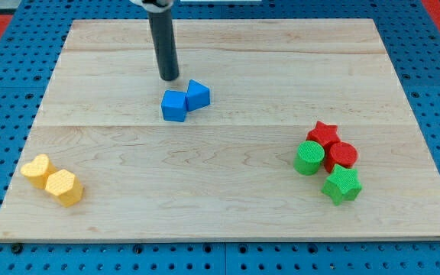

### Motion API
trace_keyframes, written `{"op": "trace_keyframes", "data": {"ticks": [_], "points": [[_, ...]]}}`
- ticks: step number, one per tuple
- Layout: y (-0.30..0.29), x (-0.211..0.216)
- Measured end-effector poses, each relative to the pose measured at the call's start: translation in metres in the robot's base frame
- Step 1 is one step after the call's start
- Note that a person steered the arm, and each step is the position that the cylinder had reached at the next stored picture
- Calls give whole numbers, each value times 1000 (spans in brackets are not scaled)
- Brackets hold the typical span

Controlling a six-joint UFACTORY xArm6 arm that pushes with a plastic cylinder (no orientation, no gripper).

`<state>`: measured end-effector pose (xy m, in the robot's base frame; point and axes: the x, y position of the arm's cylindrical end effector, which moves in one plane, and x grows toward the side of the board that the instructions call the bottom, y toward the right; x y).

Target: Move the blue triangle to the left side of the red star

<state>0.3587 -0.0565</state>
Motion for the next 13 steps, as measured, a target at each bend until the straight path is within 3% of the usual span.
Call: {"op": "trace_keyframes", "data": {"ticks": [1,2,3,5,6,7,8,9,10,11,13], "points": [[87,38],[86,37],[48,-13],[25,40],[49,68],[117,65],[102,36],[148,70],[149,104],[131,101],[-38,124]]}}
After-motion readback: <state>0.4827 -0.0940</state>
